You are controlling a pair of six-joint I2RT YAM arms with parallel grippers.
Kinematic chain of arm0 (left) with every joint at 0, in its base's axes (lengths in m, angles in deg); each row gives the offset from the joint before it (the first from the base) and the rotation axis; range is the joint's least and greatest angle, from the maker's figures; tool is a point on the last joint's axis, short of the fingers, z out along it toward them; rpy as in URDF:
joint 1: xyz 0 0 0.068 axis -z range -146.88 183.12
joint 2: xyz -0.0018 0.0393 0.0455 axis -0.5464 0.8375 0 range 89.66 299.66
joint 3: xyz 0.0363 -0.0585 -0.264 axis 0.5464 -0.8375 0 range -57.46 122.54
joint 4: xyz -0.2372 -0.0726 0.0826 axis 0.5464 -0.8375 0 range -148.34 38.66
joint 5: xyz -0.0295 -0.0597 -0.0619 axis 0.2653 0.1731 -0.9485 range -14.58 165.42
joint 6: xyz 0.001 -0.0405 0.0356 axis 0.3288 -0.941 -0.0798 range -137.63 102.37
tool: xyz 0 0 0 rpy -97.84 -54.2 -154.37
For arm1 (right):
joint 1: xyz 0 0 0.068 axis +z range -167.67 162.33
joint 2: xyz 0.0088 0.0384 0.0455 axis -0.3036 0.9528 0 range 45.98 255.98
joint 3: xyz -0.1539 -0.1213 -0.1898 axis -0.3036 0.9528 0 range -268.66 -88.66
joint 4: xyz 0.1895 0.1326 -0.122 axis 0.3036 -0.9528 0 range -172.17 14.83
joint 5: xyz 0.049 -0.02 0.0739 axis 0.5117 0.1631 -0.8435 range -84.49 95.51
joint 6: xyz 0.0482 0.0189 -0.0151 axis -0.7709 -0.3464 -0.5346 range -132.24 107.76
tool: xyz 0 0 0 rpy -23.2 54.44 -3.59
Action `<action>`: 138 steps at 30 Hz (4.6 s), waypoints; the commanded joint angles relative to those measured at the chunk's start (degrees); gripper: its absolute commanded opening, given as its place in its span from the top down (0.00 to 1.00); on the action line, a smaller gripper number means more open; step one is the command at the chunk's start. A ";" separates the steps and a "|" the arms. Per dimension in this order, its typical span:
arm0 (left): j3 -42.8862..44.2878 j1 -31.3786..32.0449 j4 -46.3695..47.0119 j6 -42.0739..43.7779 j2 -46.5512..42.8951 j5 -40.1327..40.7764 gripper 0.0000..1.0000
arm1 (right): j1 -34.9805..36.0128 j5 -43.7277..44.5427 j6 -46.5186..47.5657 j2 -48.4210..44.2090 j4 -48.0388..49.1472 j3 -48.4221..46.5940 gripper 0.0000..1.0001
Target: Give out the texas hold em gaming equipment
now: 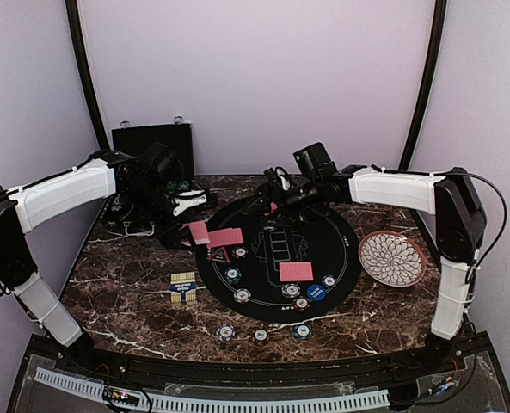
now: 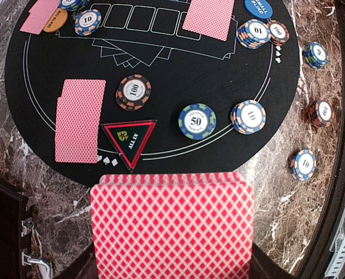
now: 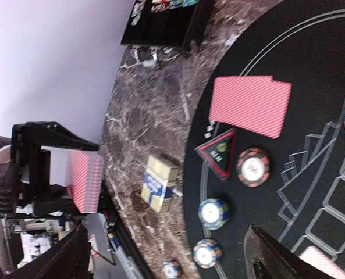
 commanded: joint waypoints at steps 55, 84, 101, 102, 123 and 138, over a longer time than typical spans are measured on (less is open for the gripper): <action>1.38 -0.29 -0.03 -0.76 -1.74 -1.84 1.00 | 12.10 -14.40 -25.31 19.79 29.12 -11.86 0.26; 1.20 -0.28 -0.04 -0.67 -2.26 -1.59 1.00 | 9.22 -13.45 -21.07 14.97 24.40 -4.55 0.38; 1.05 -0.28 0.05 -0.65 -2.22 -1.22 1.00 | 9.20 -14.55 -23.84 9.97 27.23 -3.36 0.60; 1.04 -0.28 0.05 -0.62 -2.13 -1.19 1.00 | 9.19 -14.77 -24.13 9.87 27.71 -3.05 0.61; 0.77 -0.28 0.03 -0.59 -1.90 -0.98 1.00 | 8.55 -16.16 -27.37 9.27 32.11 -0.34 0.87; 0.72 -0.29 0.18 -0.67 -1.62 -0.85 1.00 | 8.23 -17.26 -32.65 8.14 39.42 2.62 0.96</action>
